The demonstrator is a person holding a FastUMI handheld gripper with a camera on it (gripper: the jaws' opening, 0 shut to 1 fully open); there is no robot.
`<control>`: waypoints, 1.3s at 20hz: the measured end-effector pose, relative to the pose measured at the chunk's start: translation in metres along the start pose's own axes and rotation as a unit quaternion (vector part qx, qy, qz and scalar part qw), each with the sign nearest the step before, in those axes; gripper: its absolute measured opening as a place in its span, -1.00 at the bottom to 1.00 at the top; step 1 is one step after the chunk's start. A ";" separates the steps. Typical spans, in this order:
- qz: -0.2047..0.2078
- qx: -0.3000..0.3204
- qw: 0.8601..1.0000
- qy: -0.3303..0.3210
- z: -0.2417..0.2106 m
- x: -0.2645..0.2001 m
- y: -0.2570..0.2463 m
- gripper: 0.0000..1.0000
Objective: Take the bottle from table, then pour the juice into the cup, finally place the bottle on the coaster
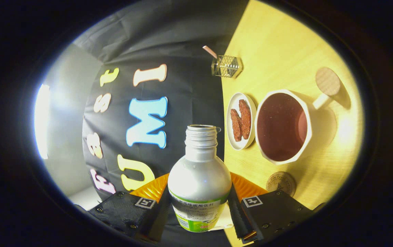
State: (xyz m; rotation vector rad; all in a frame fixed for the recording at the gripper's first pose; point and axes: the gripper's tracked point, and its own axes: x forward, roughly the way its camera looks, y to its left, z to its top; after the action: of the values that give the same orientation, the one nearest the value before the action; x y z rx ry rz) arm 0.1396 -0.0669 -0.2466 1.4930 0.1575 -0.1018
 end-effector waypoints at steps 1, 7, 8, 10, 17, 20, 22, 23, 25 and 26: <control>-0.007 -0.028 1.000 0.003 -0.004 -0.002 -0.002 0.53; -0.055 -0.221 0.974 0.008 -0.017 -0.013 -0.009 0.54; -0.060 -0.249 0.967 0.005 -0.017 -0.014 -0.008 0.54; -0.071 -0.311 0.948 0.002 -0.022 -0.018 -0.007 0.54; -0.043 -0.531 0.846 -0.038 -0.023 -0.018 0.055 0.55; -0.059 -0.626 0.776 -0.047 -0.021 -0.019 0.071 0.54; -0.050 -0.654 0.753 -0.047 -0.030 -0.015 0.082 0.55; -0.040 -0.657 0.752 -0.043 -0.037 -0.014 0.087 0.55; -0.040 -0.665 0.745 -0.036 -0.044 -0.012 0.086 0.54; -0.045 -0.671 0.739 -0.032 -0.044 -0.011 0.082 0.54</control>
State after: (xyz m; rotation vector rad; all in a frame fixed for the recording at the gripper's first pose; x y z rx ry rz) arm 0.1409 -0.0175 -0.1669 0.0133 0.1825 -0.0826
